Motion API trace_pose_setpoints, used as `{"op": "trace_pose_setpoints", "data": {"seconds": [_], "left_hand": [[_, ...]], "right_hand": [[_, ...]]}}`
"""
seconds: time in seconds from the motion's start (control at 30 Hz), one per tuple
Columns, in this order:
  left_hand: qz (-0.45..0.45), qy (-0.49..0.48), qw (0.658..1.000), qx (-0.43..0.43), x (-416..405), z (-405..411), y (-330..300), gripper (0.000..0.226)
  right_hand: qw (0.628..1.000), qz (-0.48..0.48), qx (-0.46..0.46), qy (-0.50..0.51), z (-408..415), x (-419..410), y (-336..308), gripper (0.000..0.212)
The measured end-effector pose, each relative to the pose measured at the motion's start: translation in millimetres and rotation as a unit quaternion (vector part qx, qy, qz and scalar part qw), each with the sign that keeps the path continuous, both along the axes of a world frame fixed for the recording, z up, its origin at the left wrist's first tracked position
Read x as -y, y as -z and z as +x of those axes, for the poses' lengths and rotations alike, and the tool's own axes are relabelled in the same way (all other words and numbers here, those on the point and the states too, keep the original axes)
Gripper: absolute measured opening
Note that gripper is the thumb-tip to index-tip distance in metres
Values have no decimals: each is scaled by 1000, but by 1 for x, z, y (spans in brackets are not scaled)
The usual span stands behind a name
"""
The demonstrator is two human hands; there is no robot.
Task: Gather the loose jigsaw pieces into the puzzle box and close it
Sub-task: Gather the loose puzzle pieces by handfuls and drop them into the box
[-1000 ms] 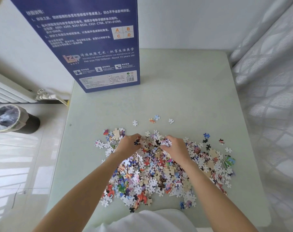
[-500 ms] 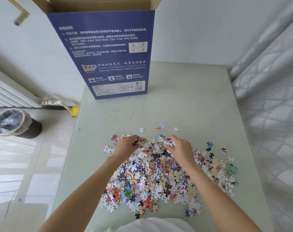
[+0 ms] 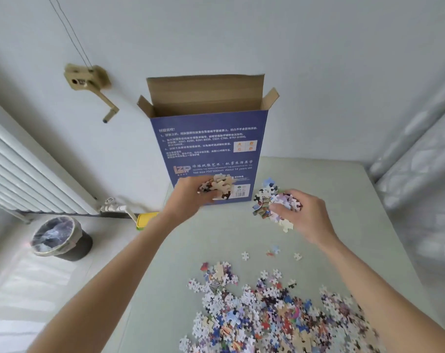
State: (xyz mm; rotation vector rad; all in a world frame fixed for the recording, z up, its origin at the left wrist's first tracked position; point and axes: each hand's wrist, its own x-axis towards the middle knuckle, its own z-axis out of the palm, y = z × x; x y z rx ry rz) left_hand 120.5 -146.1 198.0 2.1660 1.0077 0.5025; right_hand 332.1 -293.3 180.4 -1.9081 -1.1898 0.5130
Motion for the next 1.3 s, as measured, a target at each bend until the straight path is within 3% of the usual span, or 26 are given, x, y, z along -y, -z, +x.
{"op": "trace_pose_setpoints", "data": {"seconds": [0.13, 0.27, 0.4, 0.57, 0.73, 0.9, 1.3], "left_hand": [[78, -15, 996, 30, -56, 12, -64, 17], [100, -47, 991, 80, -110, 26, -107, 21], [158, -62, 986, 1, -146, 31, -107, 17], [229, -2, 965, -130, -169, 25, -98, 23], [234, 29, 944, -229, -177, 23, -97, 34], [237, 33, 946, -218, -180, 22, -94, 30], [182, 14, 981, -66, -167, 8, -85, 5]], "right_hand": [[997, 72, 3, -14, 12, -59, -56, 24], [991, 121, 43, -25, 24, -118, -99, 27], [983, 143, 114, -33, 31, -168, -118, 28], [968, 134, 203, -65, 29, -206, -127, 28], [916, 72, 361, -159, 22, -226, -127, 27], [861, 0, 455, -228, 12, -242, -120, 24], [891, 3, 372, -261, 9, -254, -112, 25]]}}
